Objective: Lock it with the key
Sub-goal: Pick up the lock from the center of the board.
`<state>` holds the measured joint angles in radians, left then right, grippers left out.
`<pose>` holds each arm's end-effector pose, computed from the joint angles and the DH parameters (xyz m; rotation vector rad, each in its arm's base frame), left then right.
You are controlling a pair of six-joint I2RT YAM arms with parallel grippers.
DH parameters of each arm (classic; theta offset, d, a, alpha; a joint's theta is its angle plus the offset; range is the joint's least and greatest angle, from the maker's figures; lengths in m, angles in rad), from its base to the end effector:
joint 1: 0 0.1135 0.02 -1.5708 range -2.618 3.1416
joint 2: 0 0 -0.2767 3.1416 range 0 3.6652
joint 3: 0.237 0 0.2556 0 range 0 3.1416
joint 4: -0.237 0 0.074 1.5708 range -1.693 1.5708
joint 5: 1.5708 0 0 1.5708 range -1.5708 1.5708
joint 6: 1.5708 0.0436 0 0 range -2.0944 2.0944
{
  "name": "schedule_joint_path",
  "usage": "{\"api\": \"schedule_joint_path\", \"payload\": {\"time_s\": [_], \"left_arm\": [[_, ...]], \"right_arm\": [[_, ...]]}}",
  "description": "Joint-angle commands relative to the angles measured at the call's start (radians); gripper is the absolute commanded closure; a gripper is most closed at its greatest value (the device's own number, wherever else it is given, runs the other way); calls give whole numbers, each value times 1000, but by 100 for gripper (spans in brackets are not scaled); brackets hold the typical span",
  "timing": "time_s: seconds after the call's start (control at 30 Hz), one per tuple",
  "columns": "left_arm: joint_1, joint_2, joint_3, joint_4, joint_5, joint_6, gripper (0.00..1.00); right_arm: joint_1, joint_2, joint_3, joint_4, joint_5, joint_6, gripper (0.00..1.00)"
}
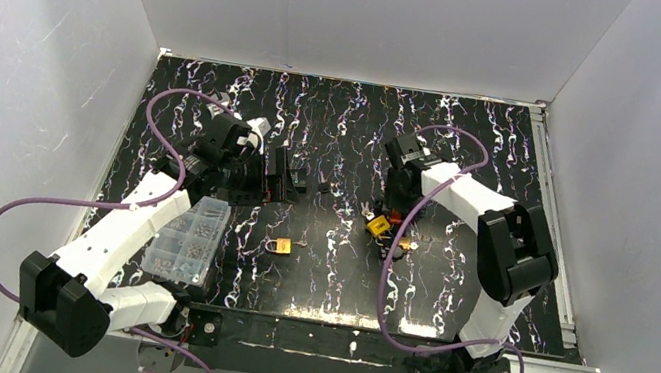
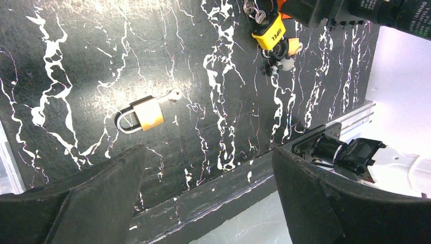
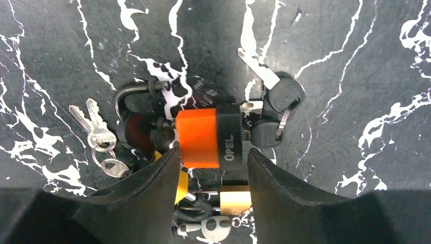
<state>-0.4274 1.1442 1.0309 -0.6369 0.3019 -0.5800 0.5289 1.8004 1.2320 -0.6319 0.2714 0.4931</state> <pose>0.2164 -0.1128 0.3181 -0.0249 2.4374 -0.8347 0.3225 0.1749 0.1916 0.0207 2.6882 -0.0738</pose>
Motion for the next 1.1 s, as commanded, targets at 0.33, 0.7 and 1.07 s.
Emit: {"api": "schedule_joint_path", "payload": {"time_s": [0.33,0.7,1.07], "left_arm": [[0,-5,13,-3,23,2,8],[-3,57,48,34,94,-9,12],[-157,121,202,117,73,118,19]], "right_arm": [[56,95,80,-57,107,8,52],[9,-81,38,-27,58,29,99],[-1,-361,36,-46,-114,-7,99]]}}
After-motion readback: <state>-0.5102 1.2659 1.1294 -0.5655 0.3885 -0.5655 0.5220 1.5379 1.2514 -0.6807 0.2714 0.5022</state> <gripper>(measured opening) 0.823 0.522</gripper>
